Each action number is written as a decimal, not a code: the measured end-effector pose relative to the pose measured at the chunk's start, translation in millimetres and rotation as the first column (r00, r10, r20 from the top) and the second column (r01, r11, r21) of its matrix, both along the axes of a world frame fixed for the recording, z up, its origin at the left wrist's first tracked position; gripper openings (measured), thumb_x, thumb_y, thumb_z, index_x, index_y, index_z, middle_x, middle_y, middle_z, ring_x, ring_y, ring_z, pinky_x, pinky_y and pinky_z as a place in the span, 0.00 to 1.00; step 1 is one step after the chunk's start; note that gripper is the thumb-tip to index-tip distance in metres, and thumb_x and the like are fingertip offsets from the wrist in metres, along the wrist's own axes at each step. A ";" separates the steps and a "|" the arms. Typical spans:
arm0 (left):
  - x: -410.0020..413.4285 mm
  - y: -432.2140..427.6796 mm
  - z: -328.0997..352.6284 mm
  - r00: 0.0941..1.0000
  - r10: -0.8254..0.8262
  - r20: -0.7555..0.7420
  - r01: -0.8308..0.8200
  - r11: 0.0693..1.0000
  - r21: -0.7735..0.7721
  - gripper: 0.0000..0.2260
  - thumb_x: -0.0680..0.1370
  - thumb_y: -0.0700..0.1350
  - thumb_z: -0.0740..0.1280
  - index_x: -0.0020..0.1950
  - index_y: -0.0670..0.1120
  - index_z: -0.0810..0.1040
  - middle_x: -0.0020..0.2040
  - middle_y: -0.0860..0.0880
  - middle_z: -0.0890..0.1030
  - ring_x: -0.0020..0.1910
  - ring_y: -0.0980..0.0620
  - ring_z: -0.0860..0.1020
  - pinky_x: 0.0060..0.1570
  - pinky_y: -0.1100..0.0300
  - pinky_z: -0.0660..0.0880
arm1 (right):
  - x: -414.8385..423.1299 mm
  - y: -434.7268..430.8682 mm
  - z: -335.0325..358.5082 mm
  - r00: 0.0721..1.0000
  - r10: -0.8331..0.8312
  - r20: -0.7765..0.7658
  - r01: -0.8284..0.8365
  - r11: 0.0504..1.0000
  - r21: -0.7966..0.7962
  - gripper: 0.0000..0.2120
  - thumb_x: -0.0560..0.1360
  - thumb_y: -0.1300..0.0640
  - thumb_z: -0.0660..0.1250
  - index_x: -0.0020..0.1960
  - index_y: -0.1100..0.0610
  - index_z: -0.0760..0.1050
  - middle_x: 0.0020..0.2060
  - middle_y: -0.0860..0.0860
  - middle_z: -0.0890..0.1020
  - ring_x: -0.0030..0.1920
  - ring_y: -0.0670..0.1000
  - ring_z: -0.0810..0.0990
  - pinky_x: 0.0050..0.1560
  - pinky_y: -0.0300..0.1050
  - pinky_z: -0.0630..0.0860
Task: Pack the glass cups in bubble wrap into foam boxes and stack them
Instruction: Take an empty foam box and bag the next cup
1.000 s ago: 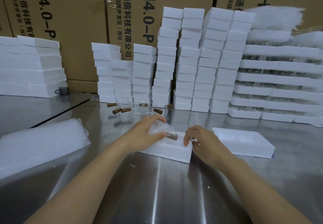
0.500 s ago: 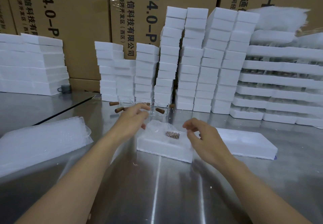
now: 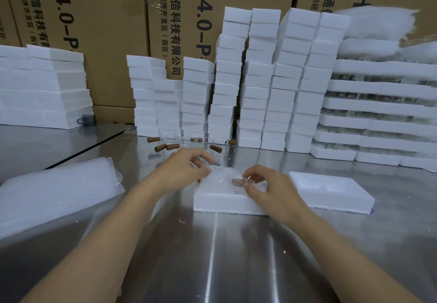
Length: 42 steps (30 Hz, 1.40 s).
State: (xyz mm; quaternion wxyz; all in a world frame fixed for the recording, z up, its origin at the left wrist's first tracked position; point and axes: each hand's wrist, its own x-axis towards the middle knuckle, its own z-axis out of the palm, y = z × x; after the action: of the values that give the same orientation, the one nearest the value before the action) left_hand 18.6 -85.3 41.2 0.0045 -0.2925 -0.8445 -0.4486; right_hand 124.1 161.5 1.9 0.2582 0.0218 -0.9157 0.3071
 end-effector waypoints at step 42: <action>-4.0 -3.1 -0.8 0.997 0.017 -0.075 -0.034 0.973 -0.229 0.05 0.77 0.53 0.77 0.42 0.60 0.89 0.73 0.62 0.77 0.71 0.58 0.74 0.71 0.55 0.67 | 17.1 9.3 64.7 0.934 -0.011 -0.358 -0.305 0.500 -0.811 0.12 0.82 0.61 0.65 0.64 0.54 0.78 0.51 0.49 0.85 0.51 0.48 0.82 0.55 0.43 0.75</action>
State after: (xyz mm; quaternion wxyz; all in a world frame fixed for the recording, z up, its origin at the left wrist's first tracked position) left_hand 14.6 -88.4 40.4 0.0070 -0.2962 -0.8938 -0.3367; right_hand 141.2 170.8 66.6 0.3507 0.0195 -0.5846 0.7314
